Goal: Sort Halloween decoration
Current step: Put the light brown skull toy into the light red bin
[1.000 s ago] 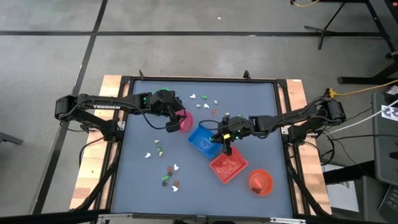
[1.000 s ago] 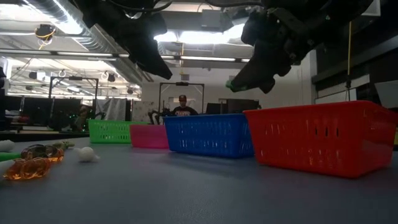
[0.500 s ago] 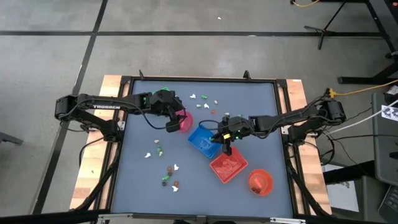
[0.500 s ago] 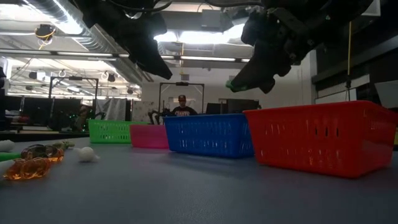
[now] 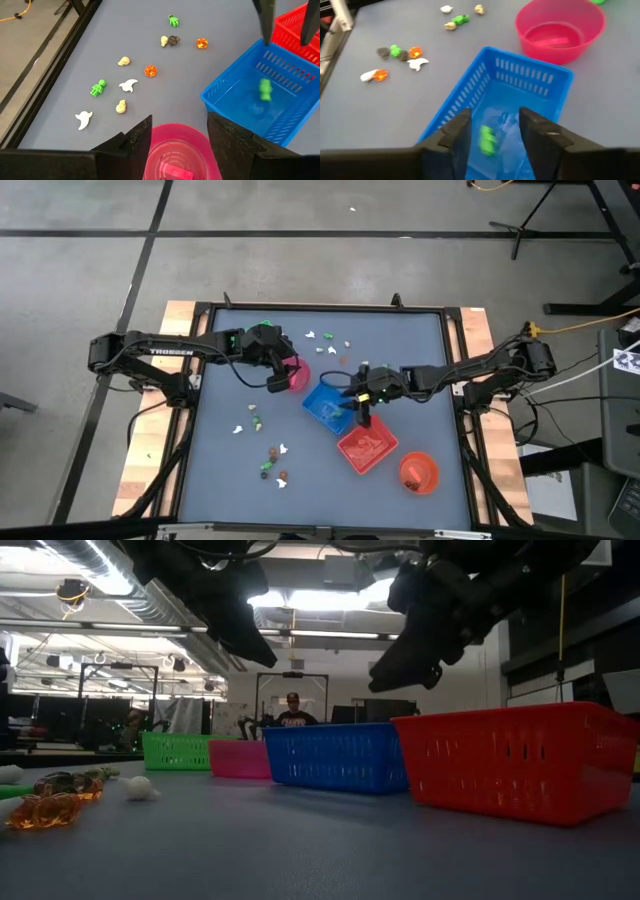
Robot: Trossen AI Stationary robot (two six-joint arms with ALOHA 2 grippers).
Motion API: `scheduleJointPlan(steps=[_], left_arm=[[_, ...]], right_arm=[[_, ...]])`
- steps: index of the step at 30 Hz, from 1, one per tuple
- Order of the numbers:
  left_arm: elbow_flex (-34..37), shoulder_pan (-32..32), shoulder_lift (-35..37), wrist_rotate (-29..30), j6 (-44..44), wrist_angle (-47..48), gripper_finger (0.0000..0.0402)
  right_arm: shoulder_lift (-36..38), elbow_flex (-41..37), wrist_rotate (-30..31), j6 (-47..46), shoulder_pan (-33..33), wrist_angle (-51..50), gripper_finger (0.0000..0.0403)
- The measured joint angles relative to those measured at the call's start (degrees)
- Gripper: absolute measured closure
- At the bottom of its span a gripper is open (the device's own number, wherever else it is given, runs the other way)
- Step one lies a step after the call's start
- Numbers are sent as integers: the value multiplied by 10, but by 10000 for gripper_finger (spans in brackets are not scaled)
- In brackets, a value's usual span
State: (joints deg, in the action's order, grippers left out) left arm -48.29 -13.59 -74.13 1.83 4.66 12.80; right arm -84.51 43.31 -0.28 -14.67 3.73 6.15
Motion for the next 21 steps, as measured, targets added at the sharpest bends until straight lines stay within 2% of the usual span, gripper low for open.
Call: scheduleJointPlan(steps=[4,9,21], left_arm=[[0,0,0,0,0,0,227],[0,0,0,0,-34,20,227],[0,28,0,0,-136,197,227]], right_arm=[[0,0,8,0,0,0,204],[0,0,8,0,0,-1,190],[0,0,8,0,0,-2,189]])
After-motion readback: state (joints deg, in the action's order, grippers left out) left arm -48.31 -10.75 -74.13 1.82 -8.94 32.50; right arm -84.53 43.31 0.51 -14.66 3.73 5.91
